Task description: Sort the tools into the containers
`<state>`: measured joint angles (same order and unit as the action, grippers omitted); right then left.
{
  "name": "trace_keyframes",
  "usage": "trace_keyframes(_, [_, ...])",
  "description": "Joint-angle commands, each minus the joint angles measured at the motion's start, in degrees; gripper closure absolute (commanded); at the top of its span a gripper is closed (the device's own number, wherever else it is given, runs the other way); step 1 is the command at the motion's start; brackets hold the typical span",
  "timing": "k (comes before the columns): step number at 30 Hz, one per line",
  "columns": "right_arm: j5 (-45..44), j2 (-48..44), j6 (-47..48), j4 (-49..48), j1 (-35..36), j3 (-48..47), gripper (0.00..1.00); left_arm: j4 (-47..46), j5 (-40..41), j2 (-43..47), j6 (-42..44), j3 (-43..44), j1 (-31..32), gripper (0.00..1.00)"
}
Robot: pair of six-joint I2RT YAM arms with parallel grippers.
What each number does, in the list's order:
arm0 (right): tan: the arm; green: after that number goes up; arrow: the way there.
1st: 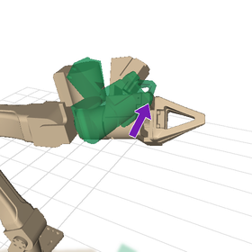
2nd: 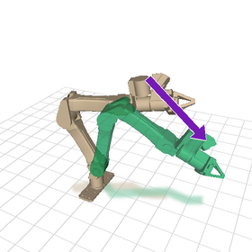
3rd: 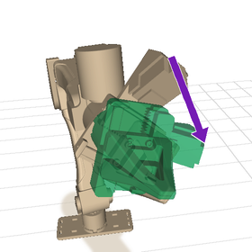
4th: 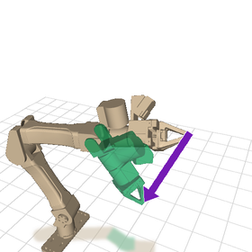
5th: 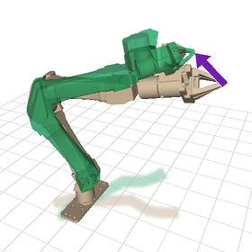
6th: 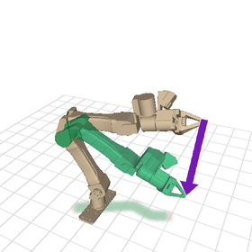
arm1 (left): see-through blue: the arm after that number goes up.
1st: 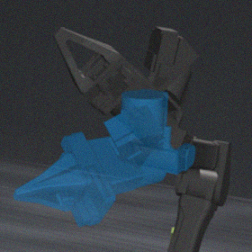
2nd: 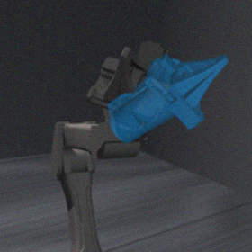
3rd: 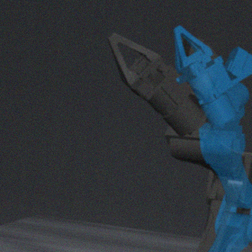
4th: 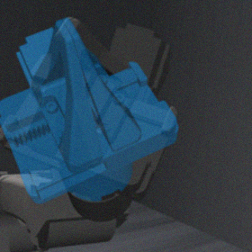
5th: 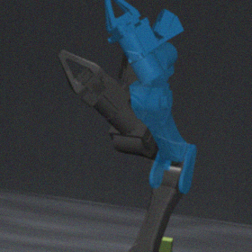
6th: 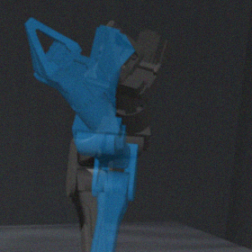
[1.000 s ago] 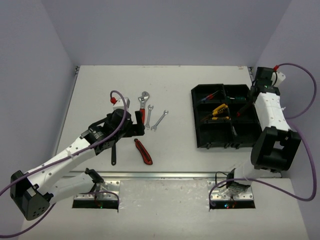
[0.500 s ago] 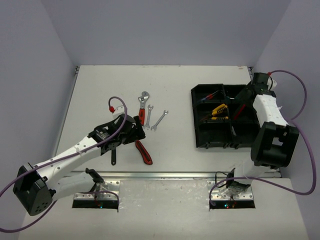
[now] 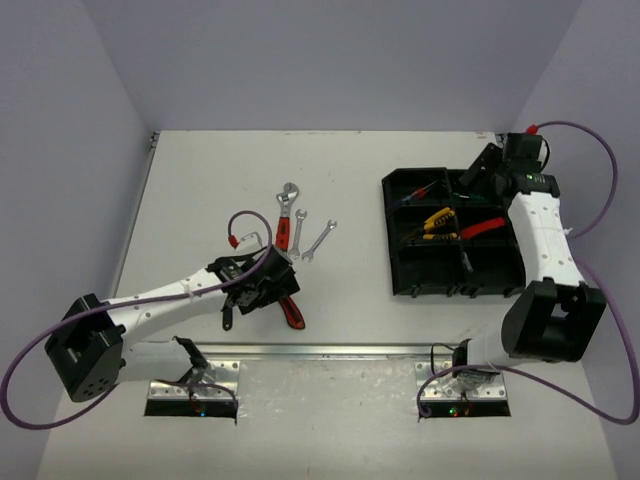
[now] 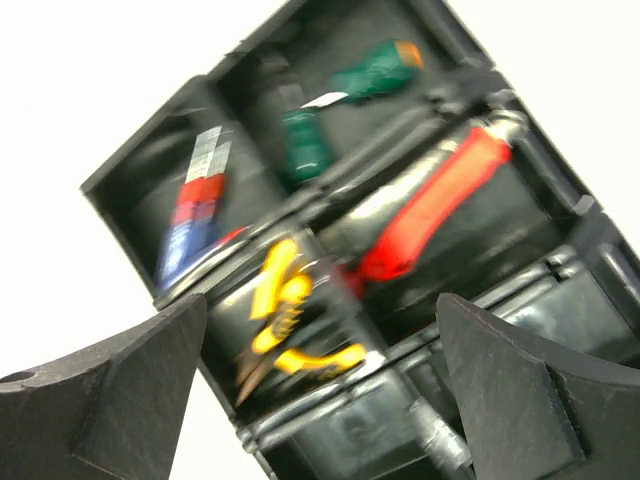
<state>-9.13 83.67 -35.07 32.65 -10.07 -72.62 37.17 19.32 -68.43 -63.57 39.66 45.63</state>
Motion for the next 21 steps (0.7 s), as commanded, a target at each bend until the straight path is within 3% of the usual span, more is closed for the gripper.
trace_keyframes(1, [4.1, -5.2, 5.5, 2.2, 8.4, -1.6, 0.05, -0.1, 1.7, -4.1, -8.7, 1.3, 3.8, 0.0])
trace_keyframes(7, [7.0, -10.5, 5.9, 0.4, 16.6, 4.2, 0.05, -1.4, 2.9, -13.4, -11.8, 3.8, 4.6, 0.01])
trace_keyframes(13, [10.8, -16.5, 5.5, -1.2, 18.3, 9.6, 0.04, 1.1, 6.8, -27.9, -11.7, 12.7, 4.1, 0.18])
trace_keyframes(15, [12.0, -17.6, 6.2, -0.6, 18.4, 10.2, 0.04, 1.9, 6.4, -30.9, -11.8, 14.4, 4.1, 0.35])
trace_keyframes(16, [12.2, -18.0, 6.6, -0.4, 18.4, 10.4, 0.04, 1.7, 5.5, -31.6, -11.6, 14.1, 4.1, 0.58])
trace_keyframes(18, [12.5, -19.1, 7.4, 0.0, 18.3, 10.8, 0.04, -1.1, 3.9, -31.3, -10.9, 12.6, 4.1, 0.89])
trace_keyframes(20, [13.5, -19.8, 7.9, 0.0, 18.3, 11.0, 0.04, -3.6, 1.5, -29.4, -9.9, 9.8, 4.1, 1.0])
trace_keyframes(21, [14.5, -20.2, 7.8, -0.6, 18.4, 11.2, 0.03, -5.2, 1.1, -28.5, -9.2, 8.9, 4.2, 1.0])
